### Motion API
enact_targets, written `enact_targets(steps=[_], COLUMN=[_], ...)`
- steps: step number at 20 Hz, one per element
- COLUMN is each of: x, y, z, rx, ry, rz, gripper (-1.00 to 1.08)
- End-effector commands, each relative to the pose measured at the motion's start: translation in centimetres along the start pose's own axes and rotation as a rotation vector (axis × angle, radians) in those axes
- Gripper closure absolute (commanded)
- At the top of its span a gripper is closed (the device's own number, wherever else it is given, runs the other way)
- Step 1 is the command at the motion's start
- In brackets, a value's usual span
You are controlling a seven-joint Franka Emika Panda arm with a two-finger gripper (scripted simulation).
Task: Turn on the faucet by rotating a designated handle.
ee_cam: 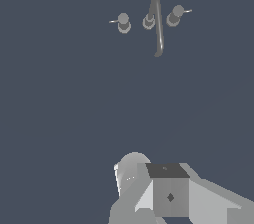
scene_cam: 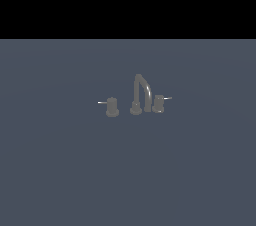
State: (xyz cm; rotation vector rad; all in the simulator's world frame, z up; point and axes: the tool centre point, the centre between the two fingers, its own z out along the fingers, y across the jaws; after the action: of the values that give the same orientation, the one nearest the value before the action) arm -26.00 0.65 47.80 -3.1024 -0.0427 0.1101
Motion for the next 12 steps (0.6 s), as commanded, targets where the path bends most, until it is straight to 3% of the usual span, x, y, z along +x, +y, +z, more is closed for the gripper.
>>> enact_targets(steps=[1,12], x=[0.0,0.1], y=[0.0,-1.3], z=[0.0,0.4], rx=[0.000,0.027], ry=[0.000,-0.022], rz=[0.000,-0.005], gripper=[1.08,1.08])
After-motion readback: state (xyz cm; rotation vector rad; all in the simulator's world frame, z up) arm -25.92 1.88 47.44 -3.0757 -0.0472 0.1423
